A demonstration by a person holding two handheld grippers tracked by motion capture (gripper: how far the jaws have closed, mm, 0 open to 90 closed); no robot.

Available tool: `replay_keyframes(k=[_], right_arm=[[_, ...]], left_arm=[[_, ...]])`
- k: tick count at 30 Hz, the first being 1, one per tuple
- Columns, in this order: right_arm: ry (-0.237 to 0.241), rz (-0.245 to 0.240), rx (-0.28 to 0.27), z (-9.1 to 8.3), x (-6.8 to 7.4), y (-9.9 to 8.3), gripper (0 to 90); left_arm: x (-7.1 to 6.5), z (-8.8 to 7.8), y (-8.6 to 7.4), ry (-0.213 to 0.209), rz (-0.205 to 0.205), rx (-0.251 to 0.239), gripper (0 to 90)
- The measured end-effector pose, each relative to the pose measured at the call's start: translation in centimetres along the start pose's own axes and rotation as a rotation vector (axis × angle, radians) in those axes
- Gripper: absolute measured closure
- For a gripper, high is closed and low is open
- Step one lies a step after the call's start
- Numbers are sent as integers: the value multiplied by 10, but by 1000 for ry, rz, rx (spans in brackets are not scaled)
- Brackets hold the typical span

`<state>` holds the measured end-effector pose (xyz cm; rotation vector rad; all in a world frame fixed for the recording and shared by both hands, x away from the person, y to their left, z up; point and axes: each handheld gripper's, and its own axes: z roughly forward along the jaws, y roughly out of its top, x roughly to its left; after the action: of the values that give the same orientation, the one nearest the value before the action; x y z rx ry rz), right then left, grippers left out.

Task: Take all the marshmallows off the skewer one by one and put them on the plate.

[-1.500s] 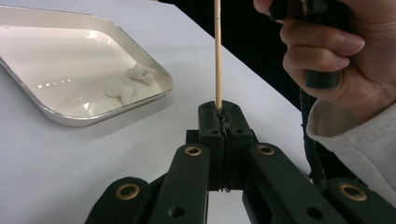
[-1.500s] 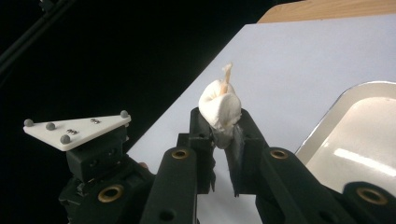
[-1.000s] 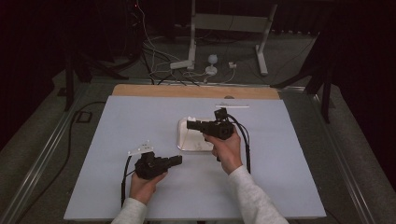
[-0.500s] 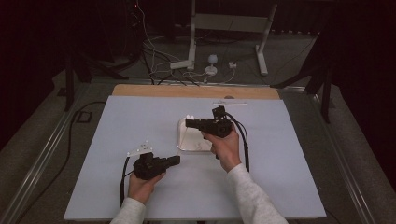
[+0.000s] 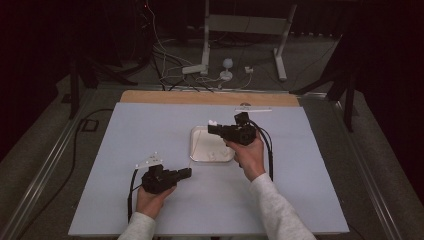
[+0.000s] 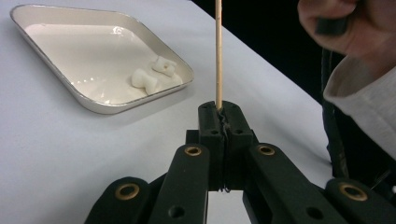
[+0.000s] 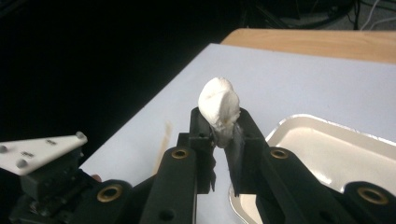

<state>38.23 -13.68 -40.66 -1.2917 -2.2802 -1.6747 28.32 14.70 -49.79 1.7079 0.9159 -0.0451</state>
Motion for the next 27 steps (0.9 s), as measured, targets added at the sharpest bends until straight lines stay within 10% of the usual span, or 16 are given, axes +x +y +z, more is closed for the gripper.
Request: replay_keyframes(k=[20,27], right_arm=[[-116,66,131,11,-41,-39,774],[-143,64,194,18,-48,-50,632]], left_arm=[[-1,3,5,-8,-38,-38,900],[0,4,7,-1,-39,-42,900]])
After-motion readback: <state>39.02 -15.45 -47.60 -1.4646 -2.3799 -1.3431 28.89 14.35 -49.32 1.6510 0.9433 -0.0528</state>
